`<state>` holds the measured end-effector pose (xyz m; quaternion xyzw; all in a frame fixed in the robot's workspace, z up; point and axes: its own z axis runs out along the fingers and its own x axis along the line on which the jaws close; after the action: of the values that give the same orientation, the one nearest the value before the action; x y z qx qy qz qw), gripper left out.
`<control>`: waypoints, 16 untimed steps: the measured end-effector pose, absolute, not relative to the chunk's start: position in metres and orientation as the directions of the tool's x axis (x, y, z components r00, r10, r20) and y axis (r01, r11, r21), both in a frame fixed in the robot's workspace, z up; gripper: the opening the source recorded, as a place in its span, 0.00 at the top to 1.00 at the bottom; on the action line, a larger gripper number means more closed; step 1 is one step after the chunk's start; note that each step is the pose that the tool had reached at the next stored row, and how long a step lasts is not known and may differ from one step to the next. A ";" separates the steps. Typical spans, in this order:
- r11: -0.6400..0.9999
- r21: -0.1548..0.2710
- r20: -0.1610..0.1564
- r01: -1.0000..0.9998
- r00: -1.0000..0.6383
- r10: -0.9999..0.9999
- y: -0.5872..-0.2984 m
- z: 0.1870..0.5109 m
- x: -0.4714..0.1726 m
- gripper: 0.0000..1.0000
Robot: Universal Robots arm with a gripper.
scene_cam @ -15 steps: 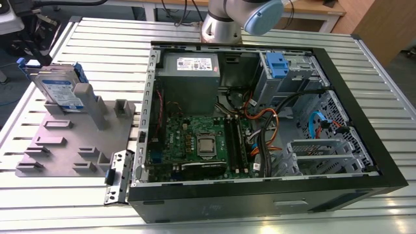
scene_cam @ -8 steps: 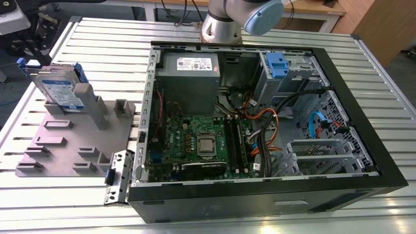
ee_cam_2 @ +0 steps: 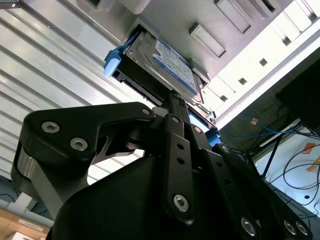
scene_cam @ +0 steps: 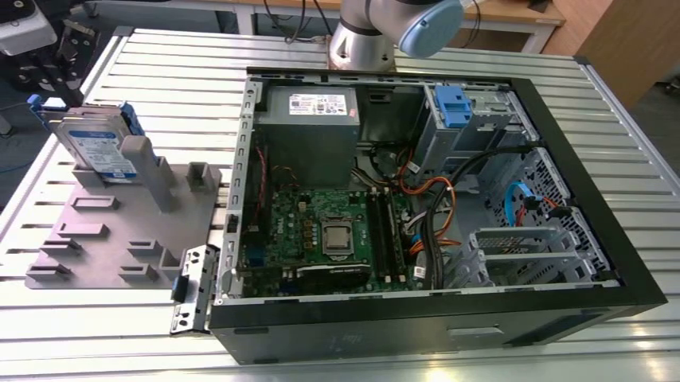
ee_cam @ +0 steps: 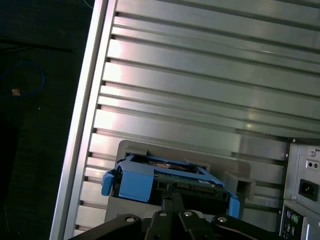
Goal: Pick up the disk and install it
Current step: 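Pick up the disk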
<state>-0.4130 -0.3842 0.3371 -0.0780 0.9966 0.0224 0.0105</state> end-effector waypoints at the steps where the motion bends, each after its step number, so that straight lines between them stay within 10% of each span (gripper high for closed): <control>1: 0.987 0.043 -0.024 -0.156 -0.988 -0.155 -0.384 0.337 -0.413 0.89; 16: 0.969 0.043 -0.024 -0.242 -0.970 -0.241 -0.384 0.337 -0.413 0.89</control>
<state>-0.4130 -0.3842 0.3370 -0.1219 0.9922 0.0228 0.0095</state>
